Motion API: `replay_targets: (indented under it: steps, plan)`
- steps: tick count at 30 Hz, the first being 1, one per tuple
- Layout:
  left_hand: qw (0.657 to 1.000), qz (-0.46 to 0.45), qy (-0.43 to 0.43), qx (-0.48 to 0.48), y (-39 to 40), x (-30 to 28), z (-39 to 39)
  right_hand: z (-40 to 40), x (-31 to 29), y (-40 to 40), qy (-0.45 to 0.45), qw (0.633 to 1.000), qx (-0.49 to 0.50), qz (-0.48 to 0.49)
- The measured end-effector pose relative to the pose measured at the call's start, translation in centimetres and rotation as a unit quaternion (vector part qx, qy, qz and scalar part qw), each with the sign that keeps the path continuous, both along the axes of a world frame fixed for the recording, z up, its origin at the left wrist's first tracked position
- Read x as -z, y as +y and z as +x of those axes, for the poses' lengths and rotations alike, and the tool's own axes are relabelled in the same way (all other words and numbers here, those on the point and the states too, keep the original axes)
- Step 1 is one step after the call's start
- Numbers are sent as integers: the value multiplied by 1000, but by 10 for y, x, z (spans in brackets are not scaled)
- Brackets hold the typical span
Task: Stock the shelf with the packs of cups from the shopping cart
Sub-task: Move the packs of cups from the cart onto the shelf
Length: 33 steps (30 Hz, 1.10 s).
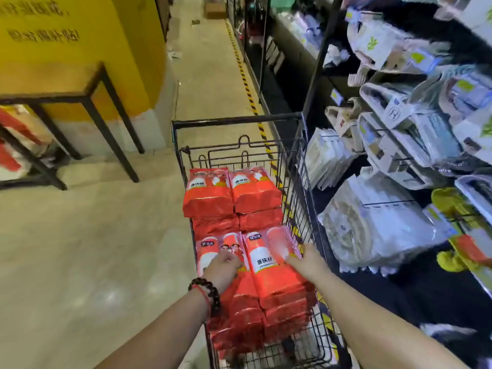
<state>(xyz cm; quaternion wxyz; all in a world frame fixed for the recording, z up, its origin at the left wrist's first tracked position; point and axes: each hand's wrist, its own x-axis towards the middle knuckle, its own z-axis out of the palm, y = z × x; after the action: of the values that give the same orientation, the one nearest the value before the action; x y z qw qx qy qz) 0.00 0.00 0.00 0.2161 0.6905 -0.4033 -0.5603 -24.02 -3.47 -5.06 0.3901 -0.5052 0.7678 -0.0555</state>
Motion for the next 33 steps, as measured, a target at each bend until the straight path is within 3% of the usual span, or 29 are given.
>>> replay_targets:
  steps: [4,13,26,33]
  plan:
    - [997,26,48,-57,-5,-1,-12,-11,8,-5,-80,988,46,125]
    - [982,83,101,-133,4,14,-26,-19,32,-13,-203,957,110,178]
    - [965,105,166,-176,9,20,-24,-49,17,17,-277,934,186,127]
    - [957,133,236,-101,4,6,-21,-5,-32,41,-379,907,179,24]
